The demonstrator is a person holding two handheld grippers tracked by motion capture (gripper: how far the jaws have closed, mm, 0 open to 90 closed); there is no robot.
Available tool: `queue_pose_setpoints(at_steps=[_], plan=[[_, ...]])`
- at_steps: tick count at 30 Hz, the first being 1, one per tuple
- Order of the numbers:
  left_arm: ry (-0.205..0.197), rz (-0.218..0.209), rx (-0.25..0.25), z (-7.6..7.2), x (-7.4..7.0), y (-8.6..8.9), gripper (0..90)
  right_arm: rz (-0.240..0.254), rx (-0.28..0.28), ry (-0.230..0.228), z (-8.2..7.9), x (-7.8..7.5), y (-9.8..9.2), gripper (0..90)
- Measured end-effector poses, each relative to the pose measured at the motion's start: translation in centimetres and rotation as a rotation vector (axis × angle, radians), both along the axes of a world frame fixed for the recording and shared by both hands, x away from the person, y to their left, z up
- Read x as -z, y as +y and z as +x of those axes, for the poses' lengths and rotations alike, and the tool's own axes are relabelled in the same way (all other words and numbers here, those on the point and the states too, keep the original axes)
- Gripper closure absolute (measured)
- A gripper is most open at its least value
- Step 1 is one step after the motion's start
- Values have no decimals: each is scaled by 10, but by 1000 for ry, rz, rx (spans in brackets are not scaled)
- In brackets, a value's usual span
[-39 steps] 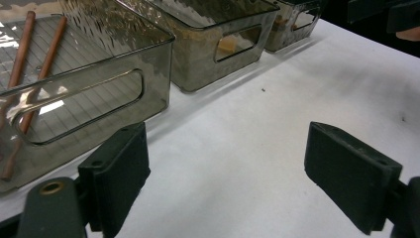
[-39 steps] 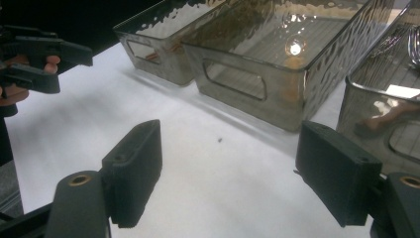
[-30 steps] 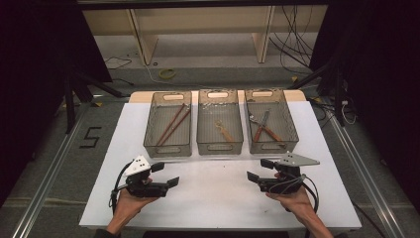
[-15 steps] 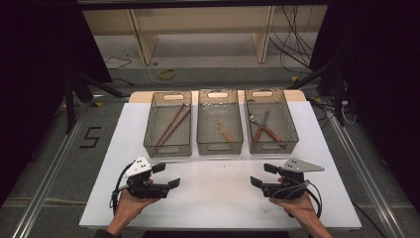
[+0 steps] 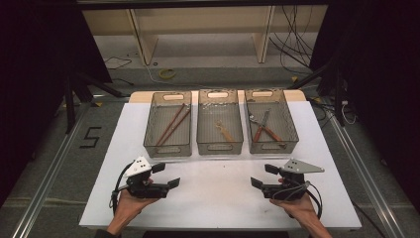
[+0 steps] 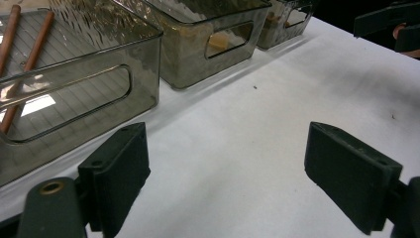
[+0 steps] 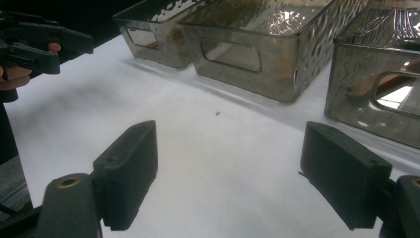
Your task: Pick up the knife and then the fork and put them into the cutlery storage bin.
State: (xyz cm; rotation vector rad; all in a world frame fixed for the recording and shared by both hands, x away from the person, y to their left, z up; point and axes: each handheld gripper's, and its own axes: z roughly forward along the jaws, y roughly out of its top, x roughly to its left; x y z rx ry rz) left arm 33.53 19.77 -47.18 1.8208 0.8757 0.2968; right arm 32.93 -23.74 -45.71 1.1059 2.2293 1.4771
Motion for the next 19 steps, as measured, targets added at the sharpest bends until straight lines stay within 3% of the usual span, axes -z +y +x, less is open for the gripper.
queue_pose_setpoints(at_steps=[19], plan=[[1,-5,-6,0,0,0,167,1,2,0,1,0,0,230]])
